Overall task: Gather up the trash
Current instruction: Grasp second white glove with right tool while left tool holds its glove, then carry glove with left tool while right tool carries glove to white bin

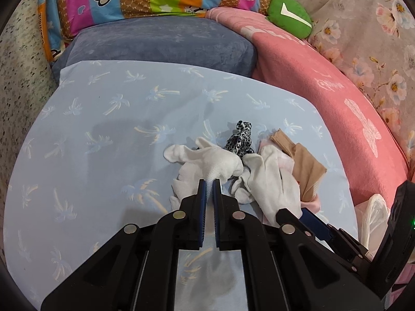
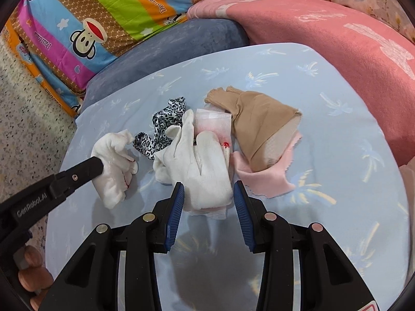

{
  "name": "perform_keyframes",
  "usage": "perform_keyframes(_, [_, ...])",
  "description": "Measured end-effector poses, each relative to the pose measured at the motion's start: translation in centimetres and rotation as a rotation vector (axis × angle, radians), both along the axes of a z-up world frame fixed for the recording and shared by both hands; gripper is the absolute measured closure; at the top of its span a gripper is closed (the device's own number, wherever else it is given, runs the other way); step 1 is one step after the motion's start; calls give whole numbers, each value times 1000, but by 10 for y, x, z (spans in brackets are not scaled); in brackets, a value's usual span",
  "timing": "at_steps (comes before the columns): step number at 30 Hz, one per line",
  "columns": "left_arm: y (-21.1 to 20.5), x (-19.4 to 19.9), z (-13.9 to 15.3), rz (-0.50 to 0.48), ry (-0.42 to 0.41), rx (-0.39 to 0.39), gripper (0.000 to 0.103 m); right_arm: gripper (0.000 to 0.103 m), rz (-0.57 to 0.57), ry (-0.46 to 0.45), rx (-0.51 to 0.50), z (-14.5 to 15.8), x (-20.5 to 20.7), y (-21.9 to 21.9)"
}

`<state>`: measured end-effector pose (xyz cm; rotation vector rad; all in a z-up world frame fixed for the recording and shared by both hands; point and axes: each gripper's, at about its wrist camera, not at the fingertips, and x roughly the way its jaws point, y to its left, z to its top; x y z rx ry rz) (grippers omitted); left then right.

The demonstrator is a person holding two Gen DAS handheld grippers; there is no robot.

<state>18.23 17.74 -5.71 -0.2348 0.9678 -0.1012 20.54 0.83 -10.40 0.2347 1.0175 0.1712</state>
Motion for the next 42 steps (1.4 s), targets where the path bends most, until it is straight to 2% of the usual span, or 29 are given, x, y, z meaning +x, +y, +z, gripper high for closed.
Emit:
perform_keyframes(1, [0,0,-1,-3,3,0,97,66,3,3,1,-2,1,1])
perform_keyframes(3, [0,-2,-3,-10,6,-2,97,82,13,10,9,-4,1,2])
perform_keyframes(6, [-1,-4,-2,-14,3,-1,98,89,12,-5,12,1,-1,3])
perform_keyframes(14, [-11,-15,8,-28,-15,-5,98,90,-12,-78,38,38,-17,-15])
perform_keyframes(22, [-39,-31,28,-76,-54,-2,98,90,-61,-152,61,76,-42,-48])
perform_keyframes(30, [-86,-46,50,-156,-96,-2,98,90,-141,-211,60,104,-73,-95])
perform_keyframes(42, [-181,-71,67,-321,-132,22,98,90,-298,-249,41,117,-129,-193])
